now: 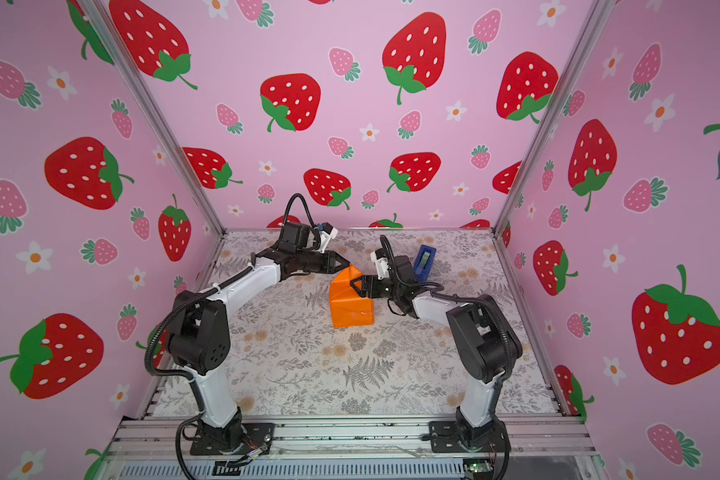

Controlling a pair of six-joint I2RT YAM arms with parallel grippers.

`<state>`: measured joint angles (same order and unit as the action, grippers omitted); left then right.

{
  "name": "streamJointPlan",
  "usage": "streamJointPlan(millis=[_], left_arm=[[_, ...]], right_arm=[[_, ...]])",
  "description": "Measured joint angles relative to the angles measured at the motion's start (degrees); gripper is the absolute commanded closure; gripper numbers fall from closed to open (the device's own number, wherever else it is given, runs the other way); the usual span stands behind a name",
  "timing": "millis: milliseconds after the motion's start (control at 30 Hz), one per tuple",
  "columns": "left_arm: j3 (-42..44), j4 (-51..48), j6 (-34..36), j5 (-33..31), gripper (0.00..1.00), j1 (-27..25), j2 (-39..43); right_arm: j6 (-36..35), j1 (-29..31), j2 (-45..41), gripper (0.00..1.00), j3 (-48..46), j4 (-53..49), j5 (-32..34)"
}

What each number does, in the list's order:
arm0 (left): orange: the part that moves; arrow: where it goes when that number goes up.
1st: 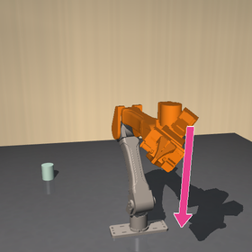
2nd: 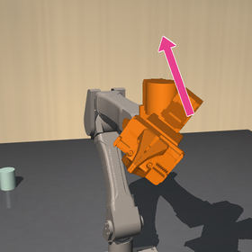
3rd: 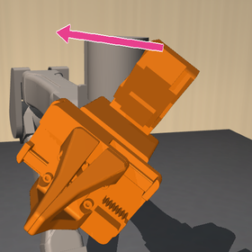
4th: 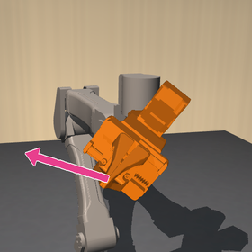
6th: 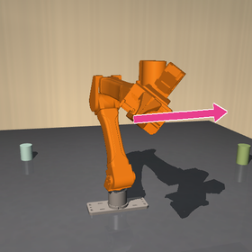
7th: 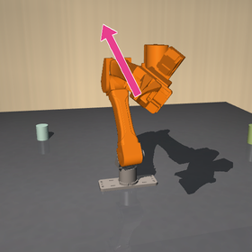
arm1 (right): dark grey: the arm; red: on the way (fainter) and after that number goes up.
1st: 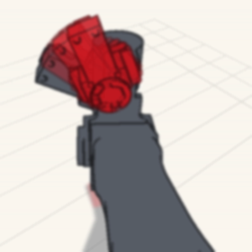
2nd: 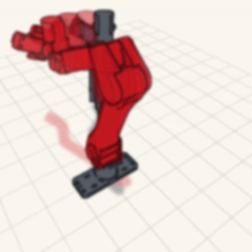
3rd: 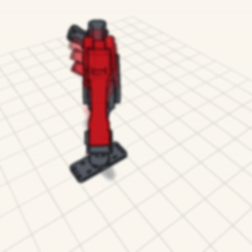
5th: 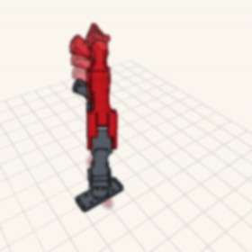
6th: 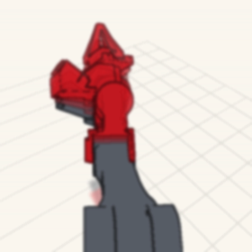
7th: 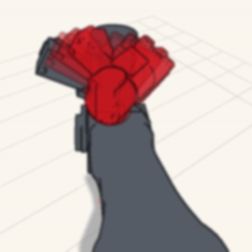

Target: Wrap the gift box in paper

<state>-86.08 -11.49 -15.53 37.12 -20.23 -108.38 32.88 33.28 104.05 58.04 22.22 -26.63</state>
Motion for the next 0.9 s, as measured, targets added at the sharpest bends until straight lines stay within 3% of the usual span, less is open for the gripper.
streamJointPlan(millis=[133, 367, 667, 900], left_arm=[[0.0, 1.7, -0.7, 0.6, 0.61, 1.0, 1.1], [-0.7, 2.0, 0.6, 3.7, 0.53, 1.8, 0.5], [-3.8, -1.2, 4.9, 7.4, 0.50, 1.8, -4.2], [-4.2, -2.5, 6.4, 10.4, 0.55, 1.8, -6.3]], right_arm=[[0.0, 0.0, 0.0, 0.22, 0.0, 0.0, 0.0], [0.0, 0.0, 0.0, 0.22, 0.0, 0.0, 0.0], [0.0, 0.0, 0.0, 0.23, 0.0, 0.0, 0.0], [0.0, 0.0, 0.0, 0.23, 0.0, 0.0, 0.0]])
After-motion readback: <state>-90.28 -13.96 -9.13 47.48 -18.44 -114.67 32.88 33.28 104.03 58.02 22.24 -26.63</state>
